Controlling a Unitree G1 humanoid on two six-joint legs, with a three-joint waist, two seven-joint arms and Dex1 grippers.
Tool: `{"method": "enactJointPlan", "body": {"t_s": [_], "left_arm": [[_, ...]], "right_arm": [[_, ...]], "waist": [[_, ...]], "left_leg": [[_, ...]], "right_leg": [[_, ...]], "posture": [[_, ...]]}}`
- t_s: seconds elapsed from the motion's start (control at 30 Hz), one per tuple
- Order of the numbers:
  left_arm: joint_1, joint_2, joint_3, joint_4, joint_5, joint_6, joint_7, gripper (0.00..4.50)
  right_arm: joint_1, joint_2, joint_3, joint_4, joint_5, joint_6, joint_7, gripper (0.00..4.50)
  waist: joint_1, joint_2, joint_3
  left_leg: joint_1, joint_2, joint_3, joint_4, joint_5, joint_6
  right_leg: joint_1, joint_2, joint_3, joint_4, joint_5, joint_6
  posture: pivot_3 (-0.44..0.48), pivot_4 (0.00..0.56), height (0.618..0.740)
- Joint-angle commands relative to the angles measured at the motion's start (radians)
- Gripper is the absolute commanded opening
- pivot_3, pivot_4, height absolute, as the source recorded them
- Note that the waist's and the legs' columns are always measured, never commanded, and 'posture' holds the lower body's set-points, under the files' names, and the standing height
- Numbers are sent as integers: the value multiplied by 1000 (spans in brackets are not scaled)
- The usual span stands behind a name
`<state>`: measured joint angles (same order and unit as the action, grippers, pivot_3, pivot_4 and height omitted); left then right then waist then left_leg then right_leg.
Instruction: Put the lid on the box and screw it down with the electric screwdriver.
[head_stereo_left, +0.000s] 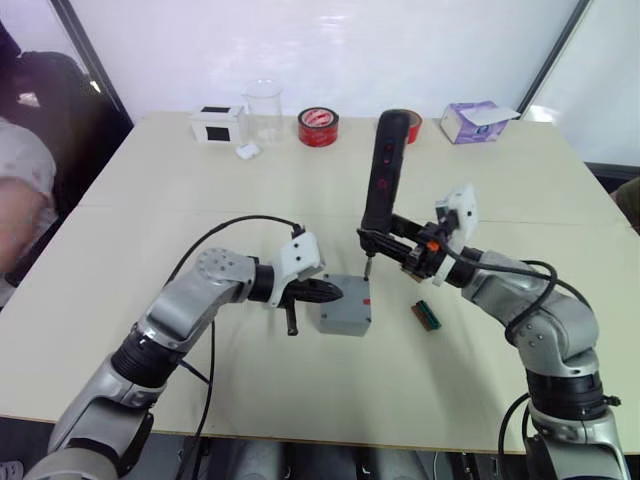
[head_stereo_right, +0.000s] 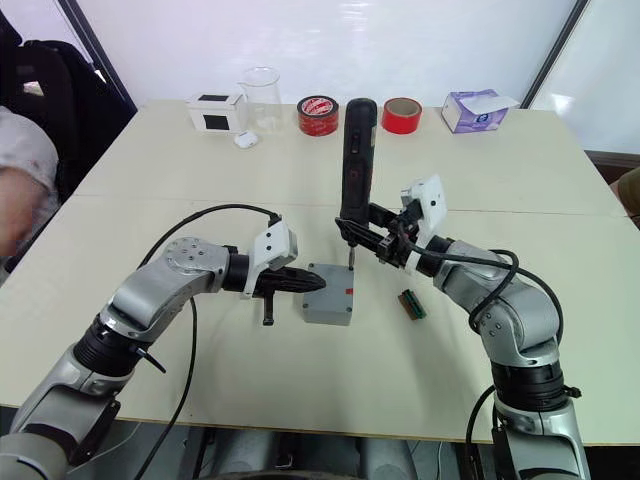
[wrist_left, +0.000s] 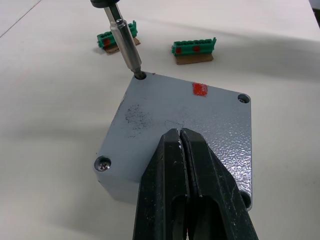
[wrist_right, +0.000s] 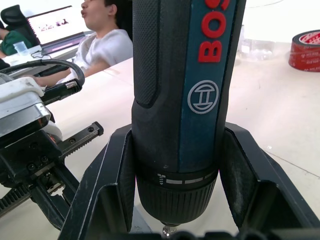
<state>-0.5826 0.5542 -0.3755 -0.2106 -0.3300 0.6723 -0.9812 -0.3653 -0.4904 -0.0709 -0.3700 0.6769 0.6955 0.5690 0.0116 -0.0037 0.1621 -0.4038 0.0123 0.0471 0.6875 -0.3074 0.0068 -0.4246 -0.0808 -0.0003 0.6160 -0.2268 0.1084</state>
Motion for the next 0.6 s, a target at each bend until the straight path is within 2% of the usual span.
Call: {"method": "enactJointPlan", "body": {"t_s": [0.03,0.13,0.27,0.6], "left_arm": [[21,8,-24,11,28,7,-3,0],[22,8,-26,10,31,6,-5,0],[22,7,-25,10,36,6,-9,0],[32,5,-38,9,58,1,-18,0]], "right_arm": [[68,2,46,-15,-54,-30,4,1775],[101,12,58,-17,-65,-54,2,1775],[136,14,72,-14,-83,-78,4,1775],[165,33,102,19,-122,-105,-6,1775]], "waist": [[0,-1,-1],[0,-2,-3],[-1,-3,-3],[-1,-6,-9]], "left_leg": [[0,0,0,0,0,0],[4,0,0,0,0,0],[17,1,0,-2,-1,1],[18,1,-1,-2,-1,1]], "right_leg": [[0,0,0,0,0,0],[4,0,0,0,0,0],[17,0,0,-3,-3,-3],[17,0,0,-2,-3,-3]], "posture": [[0,150,740],[0,150,740],[0,150,740],[0,150,740]]}}
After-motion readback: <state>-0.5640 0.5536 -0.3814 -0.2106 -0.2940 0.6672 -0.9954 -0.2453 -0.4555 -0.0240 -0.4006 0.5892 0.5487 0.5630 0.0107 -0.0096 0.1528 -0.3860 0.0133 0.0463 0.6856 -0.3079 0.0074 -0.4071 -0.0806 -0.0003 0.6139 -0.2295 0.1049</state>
